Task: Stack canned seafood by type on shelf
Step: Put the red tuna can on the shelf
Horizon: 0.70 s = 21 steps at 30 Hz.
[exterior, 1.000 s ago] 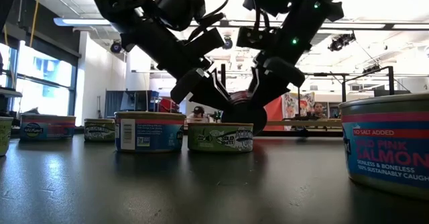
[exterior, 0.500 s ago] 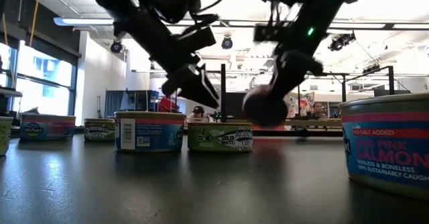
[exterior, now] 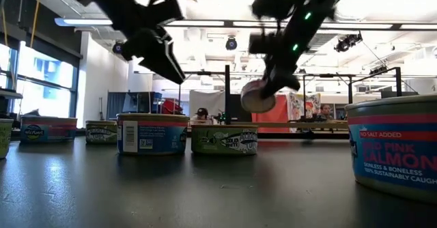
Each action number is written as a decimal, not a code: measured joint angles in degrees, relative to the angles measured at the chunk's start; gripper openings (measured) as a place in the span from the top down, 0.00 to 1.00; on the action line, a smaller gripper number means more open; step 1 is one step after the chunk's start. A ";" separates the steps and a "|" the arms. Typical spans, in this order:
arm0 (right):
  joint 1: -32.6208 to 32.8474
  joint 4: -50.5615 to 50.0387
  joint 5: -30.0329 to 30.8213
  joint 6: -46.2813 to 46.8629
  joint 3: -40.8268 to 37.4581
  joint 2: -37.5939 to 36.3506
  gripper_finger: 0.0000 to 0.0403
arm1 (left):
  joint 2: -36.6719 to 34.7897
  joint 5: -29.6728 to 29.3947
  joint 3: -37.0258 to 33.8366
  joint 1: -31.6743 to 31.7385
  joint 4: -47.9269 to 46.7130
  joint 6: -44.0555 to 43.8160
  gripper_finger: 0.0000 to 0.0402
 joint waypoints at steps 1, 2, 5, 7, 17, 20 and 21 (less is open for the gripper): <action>-1.10 1.42 -0.02 -1.91 0.00 1.23 0.71 | -1.41 -0.87 -1.25 0.00 0.74 -0.56 0.50; -2.18 2.67 -0.04 -3.95 -0.04 2.44 0.71 | -2.80 -1.97 -2.59 0.00 1.18 -1.36 0.50; -4.60 6.25 -0.10 -8.29 -0.04 4.88 0.71 | -6.68 -5.29 -6.10 0.00 2.07 -3.87 0.50; -5.82 7.43 0.36 -10.34 0.03 5.95 0.71 | -8.94 -6.83 -8.30 0.04 3.26 -5.16 0.50; -7.31 6.50 -3.10 -11.45 -0.13 6.28 0.44 | -13.06 -7.19 -14.46 -0.02 9.45 -7.69 0.50; -7.36 5.26 -3.31 -11.00 -0.04 4.14 0.33 | -12.64 -7.11 -14.50 -0.02 9.36 -7.94 0.50; -7.48 4.42 -3.25 -10.28 0.02 3.39 0.31 | -12.61 -7.06 -14.51 -0.04 9.33 -8.03 0.50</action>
